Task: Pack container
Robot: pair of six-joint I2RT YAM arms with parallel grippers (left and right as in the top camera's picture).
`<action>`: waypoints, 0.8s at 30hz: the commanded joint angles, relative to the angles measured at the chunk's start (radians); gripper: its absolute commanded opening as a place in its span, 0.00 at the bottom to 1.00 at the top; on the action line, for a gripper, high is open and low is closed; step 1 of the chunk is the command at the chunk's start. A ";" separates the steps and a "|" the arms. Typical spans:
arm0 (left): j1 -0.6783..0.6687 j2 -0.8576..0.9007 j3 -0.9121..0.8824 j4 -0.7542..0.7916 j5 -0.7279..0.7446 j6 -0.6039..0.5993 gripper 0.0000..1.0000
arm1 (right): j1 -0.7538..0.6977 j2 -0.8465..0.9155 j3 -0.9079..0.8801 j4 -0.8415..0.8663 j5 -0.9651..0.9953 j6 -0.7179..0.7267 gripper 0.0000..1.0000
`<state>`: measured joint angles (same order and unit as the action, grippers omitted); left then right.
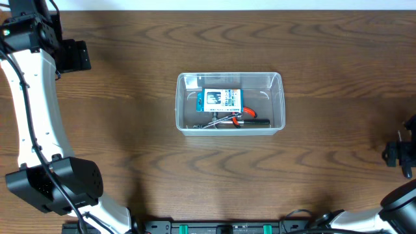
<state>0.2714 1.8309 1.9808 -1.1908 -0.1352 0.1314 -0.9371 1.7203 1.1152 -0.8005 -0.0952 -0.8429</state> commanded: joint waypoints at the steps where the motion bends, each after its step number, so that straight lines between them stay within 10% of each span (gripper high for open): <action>1: 0.003 -0.003 0.005 -0.001 -0.008 0.005 0.98 | -0.005 0.075 -0.003 -0.007 -0.014 0.029 0.99; 24: 0.003 -0.003 0.005 -0.001 -0.008 0.005 0.98 | -0.005 0.137 0.016 0.068 0.021 0.063 0.99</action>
<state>0.2714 1.8309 1.9808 -1.1908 -0.1352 0.1314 -0.9371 1.8519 1.1206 -0.7372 -0.0738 -0.8120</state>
